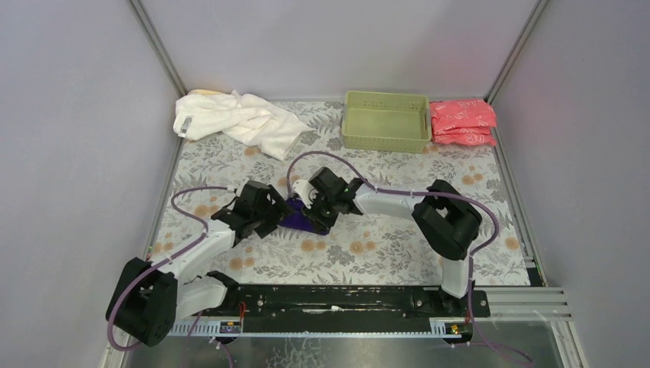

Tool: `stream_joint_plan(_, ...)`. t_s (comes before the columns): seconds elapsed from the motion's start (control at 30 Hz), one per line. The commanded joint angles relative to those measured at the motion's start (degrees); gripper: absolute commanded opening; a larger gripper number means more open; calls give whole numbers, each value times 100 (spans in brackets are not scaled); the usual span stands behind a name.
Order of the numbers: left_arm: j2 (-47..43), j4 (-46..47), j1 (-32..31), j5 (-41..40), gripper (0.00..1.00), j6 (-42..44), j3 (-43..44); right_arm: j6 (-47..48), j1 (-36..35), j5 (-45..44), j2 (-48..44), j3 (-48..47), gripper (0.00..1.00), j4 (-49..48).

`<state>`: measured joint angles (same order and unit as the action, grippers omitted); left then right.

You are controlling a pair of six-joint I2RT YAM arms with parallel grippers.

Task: Roll the towels
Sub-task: Roll the towel at the center of the board.

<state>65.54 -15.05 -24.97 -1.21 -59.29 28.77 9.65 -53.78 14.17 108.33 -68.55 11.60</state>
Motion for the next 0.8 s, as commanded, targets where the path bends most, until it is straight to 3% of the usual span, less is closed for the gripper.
stream_joint_plan(0.0,-492,-522,30,-130,78,-21,35,-614,174,1828,547,-462,21,1459)
stream_joint_plan(0.2,-870,-737,28,-113,79,-99,-23,-1267,406,2821,945,-935,19,1646)
stream_joint_plan(0.37,-656,-677,28,-80,78,-83,-31,-1877,633,3450,1214,-1040,19,1415)
stream_joint_plan(0.77,-836,-750,30,-68,79,-159,-207,-2977,1121,3902,1666,-800,21,654)
